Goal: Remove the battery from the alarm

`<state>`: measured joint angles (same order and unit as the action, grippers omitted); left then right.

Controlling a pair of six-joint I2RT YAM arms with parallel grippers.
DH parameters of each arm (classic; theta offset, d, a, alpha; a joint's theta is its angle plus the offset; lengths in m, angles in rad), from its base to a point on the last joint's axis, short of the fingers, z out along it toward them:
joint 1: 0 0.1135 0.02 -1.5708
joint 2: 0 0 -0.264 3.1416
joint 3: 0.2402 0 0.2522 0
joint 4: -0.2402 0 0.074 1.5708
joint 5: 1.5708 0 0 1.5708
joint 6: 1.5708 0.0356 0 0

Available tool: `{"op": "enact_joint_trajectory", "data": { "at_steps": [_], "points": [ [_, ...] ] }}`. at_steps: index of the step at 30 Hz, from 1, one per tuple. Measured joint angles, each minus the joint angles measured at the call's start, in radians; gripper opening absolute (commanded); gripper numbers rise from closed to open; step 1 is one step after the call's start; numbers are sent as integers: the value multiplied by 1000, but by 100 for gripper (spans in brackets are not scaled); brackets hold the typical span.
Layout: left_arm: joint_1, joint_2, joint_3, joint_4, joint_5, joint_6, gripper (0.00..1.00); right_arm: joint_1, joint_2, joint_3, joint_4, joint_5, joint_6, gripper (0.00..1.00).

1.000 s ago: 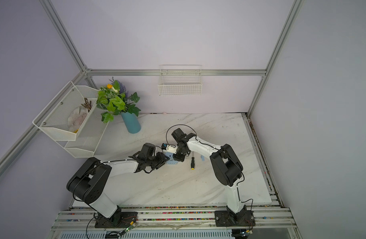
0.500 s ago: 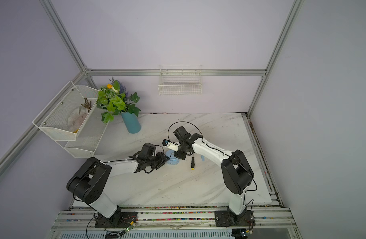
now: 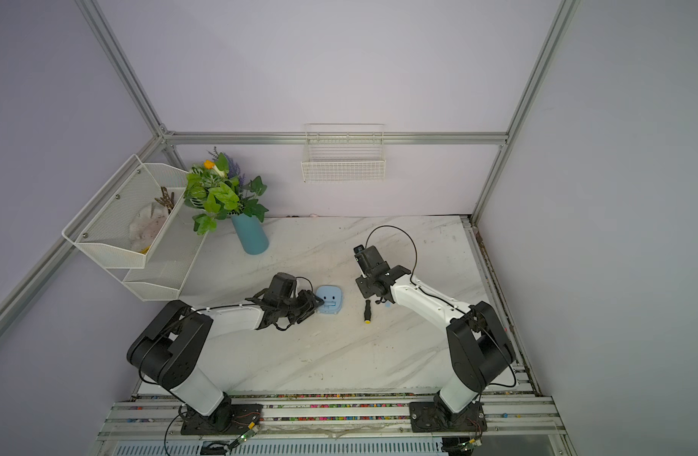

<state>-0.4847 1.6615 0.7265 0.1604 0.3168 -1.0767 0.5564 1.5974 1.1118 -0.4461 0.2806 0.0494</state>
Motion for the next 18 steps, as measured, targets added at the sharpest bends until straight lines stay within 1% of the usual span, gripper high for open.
{"op": "enact_joint_trajectory", "data": {
  "at_steps": [4, 8, 12, 18],
  "points": [
    [0, 0, 0, 0, 0, 0, 58, -42, -30, -102, 70, 95, 140, 0],
    [0, -2, 0, 0, 0, -3, 58, -82, -21, -166, 124, 130, 221, 0],
    [0, -2, 0, -1, 0, -3, 58, -128, 9, -195, 156, 138, 267, 0],
    [0, -2, 0, -1, 0, -3, 58, -172, 70, -193, 163, 113, 308, 0]
  ]
}}
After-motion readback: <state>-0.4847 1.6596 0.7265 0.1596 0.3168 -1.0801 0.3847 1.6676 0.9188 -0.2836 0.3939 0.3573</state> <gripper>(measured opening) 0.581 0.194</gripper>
